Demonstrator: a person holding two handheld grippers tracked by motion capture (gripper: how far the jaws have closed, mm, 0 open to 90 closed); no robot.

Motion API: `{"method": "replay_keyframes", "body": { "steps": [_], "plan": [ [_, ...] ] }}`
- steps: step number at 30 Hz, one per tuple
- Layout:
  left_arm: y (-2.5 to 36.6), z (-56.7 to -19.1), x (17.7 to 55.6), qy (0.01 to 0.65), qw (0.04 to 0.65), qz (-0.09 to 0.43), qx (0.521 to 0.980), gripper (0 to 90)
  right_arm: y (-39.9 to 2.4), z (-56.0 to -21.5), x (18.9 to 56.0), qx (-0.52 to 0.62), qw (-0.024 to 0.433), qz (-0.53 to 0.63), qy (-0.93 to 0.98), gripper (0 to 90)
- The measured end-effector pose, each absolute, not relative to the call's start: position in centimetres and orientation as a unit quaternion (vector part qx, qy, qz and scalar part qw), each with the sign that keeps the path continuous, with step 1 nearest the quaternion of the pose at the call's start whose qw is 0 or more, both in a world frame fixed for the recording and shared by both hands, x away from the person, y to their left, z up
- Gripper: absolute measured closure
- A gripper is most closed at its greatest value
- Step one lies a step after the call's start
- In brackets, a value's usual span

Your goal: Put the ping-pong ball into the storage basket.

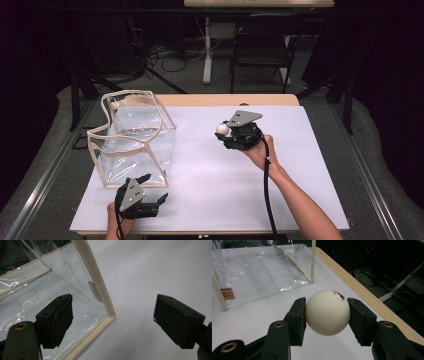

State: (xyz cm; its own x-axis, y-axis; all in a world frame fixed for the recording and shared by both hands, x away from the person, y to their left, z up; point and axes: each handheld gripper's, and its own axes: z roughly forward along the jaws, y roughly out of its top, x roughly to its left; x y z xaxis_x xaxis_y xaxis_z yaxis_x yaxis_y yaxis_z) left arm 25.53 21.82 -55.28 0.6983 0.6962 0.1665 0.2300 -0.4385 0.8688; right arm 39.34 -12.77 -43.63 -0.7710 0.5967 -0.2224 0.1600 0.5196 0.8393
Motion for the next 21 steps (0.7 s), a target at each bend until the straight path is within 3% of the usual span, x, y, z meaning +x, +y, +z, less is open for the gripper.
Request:
{"method": "replay_keyframes", "body": {
  "steps": [21],
  "plan": [
    [21.81,-55.26,25.50,0.285,0.444,0.262,0.808,16.0,-11.94,-43.36,40.17,0.224,0.248,0.435,0.836,50.8]
  ]
}}
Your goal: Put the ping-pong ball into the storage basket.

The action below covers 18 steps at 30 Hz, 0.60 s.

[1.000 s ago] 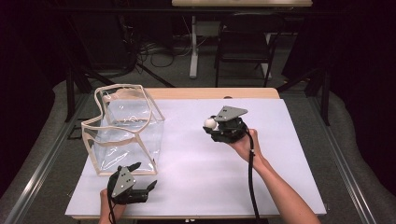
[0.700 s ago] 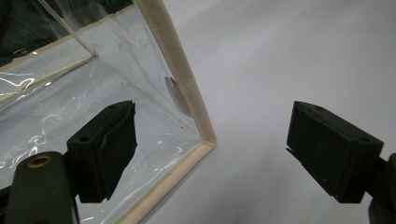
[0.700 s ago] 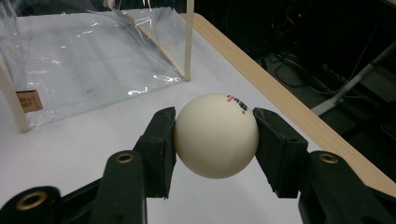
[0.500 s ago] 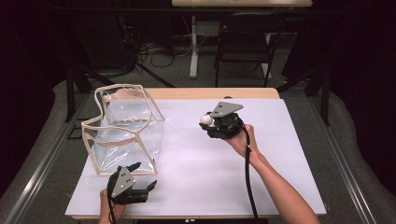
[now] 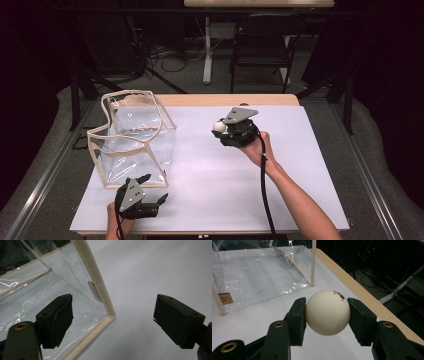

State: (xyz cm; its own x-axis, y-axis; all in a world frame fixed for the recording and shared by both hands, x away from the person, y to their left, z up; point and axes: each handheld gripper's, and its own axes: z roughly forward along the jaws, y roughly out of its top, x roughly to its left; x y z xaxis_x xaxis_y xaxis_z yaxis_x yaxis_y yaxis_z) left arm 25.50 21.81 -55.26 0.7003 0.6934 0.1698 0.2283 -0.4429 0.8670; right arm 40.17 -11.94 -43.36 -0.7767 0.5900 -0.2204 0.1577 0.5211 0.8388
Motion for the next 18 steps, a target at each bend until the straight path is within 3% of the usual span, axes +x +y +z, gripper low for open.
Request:
{"method": "replay_keyframes", "body": {
  "steps": [18],
  "plan": [
    [21.8,-55.3,25.5,0.285,0.444,0.262,0.808,16.0,-10.8,-42.3,40.9,0.218,0.245,0.444,0.834,50.8]
  ]
}}
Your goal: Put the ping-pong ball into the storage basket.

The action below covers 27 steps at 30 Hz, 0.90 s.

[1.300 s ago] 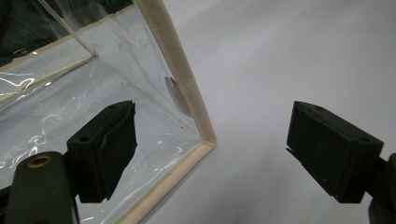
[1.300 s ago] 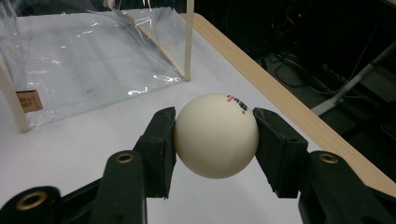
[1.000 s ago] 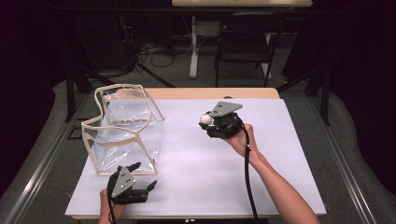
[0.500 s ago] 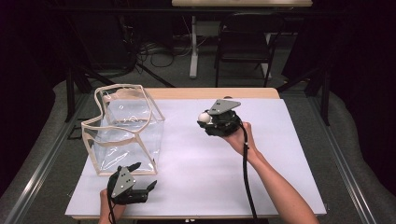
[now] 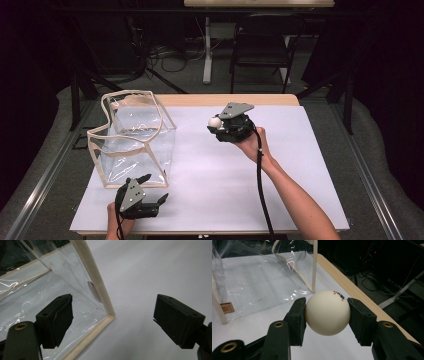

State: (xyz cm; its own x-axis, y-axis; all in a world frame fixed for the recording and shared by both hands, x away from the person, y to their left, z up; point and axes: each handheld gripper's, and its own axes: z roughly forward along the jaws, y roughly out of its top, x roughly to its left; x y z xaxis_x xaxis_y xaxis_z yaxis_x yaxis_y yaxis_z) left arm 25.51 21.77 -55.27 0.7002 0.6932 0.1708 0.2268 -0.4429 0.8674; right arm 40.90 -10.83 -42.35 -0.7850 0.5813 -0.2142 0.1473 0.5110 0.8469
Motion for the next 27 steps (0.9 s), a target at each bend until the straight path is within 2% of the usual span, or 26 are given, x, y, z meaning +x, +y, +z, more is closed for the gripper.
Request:
{"method": "replay_keyframes", "body": {
  "steps": [27],
  "plan": [
    [21.7,-55.3,25.5,0.283,0.444,0.262,0.809,16.0,-9.0,-40.6,42.3,0.208,0.243,0.447,0.835,50.8]
  ]
}}
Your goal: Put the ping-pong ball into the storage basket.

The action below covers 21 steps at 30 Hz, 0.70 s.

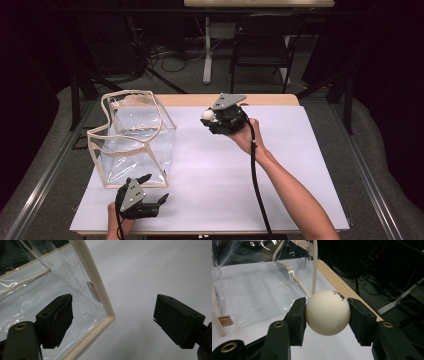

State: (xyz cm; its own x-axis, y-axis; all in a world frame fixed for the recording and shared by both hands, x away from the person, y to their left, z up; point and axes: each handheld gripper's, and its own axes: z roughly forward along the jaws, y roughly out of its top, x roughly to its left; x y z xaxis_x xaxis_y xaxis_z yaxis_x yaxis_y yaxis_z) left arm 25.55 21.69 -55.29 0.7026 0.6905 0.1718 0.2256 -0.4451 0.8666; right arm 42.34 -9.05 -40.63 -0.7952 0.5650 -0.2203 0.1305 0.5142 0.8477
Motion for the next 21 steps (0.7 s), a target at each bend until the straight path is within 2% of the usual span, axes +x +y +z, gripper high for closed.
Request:
{"method": "replay_keyframes", "body": {
  "steps": [21],
  "plan": [
    [21.7,-55.3,25.6,0.283,0.444,0.261,0.809,16.0,-7.3,-39.0,43.3,0.197,0.243,0.445,0.839,50.8]
  ]
}}
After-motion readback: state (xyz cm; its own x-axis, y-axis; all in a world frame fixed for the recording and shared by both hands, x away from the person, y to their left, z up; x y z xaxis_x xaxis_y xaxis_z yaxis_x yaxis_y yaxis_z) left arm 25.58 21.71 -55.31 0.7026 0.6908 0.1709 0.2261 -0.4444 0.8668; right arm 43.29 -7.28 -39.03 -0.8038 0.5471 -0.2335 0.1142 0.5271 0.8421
